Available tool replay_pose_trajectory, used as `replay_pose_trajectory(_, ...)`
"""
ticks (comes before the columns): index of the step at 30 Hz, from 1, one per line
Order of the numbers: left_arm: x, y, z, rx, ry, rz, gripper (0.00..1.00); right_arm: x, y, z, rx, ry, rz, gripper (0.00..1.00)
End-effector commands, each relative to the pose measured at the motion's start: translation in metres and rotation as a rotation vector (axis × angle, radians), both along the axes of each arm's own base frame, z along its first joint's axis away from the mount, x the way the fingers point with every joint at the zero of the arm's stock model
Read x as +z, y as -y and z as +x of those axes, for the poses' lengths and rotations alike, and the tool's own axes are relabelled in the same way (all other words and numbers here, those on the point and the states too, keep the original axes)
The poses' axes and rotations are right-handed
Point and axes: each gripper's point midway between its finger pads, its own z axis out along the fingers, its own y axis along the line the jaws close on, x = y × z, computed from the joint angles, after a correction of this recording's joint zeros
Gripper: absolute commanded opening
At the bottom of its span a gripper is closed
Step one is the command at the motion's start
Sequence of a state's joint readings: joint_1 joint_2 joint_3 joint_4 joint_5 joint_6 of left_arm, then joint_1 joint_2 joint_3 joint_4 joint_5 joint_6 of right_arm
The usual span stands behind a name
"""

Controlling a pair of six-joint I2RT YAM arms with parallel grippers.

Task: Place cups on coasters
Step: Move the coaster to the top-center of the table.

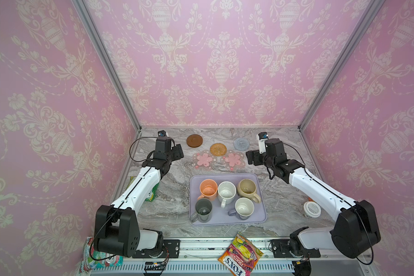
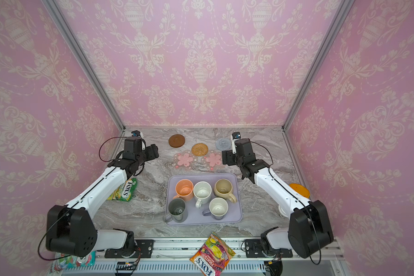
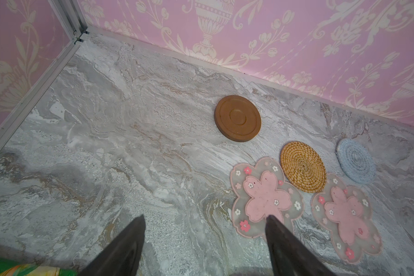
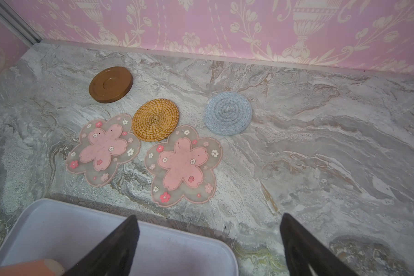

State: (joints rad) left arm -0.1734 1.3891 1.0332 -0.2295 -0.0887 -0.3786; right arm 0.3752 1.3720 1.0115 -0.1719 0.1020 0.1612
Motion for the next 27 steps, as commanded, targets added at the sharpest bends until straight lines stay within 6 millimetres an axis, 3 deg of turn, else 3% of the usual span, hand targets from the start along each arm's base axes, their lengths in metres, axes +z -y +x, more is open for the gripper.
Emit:
replay_pose_trajectory(1, -0.008, 0.017, 0.0, -0.053, -0.08, 0.117, 0.78, 0.005, -0.006, 0.001, -0.01, -0.004, 0.007, 0.92)
replay_pose_trajectory(4, -0.014, 0.034, 0.008, -0.103, -0.097, 0.162, 0.79, 0.003, -0.01, 0.0, -0.005, -0.005, 0.013, 0.91)
replay_pose_trajectory(5, -0.016, 0.039, 0.01, -0.114, -0.098, 0.161, 0.82, 0.003, -0.011, 0.0, -0.006, -0.004, 0.017, 0.91)
replay_pose_trajectory(6, -0.017, 0.044, 0.013, -0.121, -0.096, 0.163, 0.97, 0.001, -0.012, 0.0, -0.009, -0.008, 0.02, 0.91)
replay_pose_trajectory(7, -0.018, 0.045, 0.015, -0.111, -0.095, 0.166, 0.99, 0.0, -0.011, 0.0, -0.023, -0.009, 0.025, 0.91)
replay_pose_trajectory(14, -0.022, 0.066, 0.028, -0.139, -0.084, 0.135, 0.99, -0.012, -0.008, -0.005, -0.03, -0.053, 0.014, 0.92)
replay_pose_trajectory(20, -0.037, 0.084, 0.034, -0.184, -0.13, 0.102, 0.99, -0.02, -0.01, -0.009, -0.012, -0.085, 0.003, 0.92)
replay_pose_trajectory(27, -0.051, 0.093, 0.04, -0.18, -0.183, 0.066, 0.95, -0.029, -0.041, -0.004, 0.066, -0.161, 0.098, 0.85)
